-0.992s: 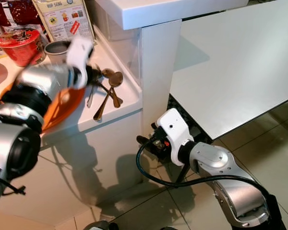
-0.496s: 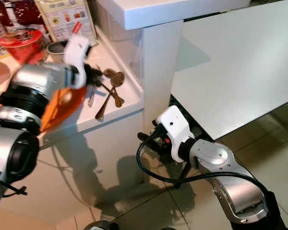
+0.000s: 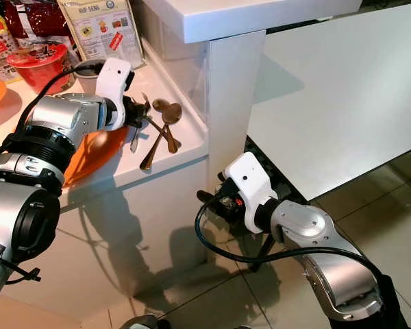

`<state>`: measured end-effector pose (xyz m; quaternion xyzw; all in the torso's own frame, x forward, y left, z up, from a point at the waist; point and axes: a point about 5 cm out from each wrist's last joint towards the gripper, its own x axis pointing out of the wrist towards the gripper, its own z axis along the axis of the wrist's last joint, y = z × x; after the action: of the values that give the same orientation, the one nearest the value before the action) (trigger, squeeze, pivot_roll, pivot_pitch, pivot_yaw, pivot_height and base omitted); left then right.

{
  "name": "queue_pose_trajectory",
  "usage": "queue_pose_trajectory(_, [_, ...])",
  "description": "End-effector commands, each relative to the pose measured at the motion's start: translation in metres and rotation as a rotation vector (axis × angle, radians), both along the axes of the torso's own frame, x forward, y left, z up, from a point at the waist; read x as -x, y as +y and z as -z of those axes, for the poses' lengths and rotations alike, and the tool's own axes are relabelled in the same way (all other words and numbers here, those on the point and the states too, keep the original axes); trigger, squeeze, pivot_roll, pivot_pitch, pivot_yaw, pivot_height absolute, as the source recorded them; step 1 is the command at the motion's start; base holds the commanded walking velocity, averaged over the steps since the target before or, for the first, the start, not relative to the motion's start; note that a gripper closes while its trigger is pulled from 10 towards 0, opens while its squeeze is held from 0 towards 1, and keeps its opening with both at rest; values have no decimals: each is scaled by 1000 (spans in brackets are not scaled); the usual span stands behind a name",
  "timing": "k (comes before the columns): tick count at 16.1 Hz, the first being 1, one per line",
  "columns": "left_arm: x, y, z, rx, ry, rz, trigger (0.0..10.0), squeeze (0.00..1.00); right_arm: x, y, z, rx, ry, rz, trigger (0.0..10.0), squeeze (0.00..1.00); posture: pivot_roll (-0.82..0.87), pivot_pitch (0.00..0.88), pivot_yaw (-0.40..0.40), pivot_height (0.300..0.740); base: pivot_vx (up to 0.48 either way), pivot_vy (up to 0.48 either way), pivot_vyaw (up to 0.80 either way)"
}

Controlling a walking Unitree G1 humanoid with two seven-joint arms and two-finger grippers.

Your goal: Setting the table

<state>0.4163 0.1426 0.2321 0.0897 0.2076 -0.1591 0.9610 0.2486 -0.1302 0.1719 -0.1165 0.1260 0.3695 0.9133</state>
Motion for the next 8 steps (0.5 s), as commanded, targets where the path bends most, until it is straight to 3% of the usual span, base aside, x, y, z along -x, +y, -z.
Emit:
queue_pose_trajectory(1, [-1,2,2,-21,-13,-21,10000,1000,1,1,-1,-5,-8,0,10000,0,-14,28,82,740,0,0,0])
queue_pose_trajectory(8, [-4,-9,12,3,-61,-81,10000,1000,10,2,0,-6,3,3,10000,0,-49,53,96,740,0,0,0])
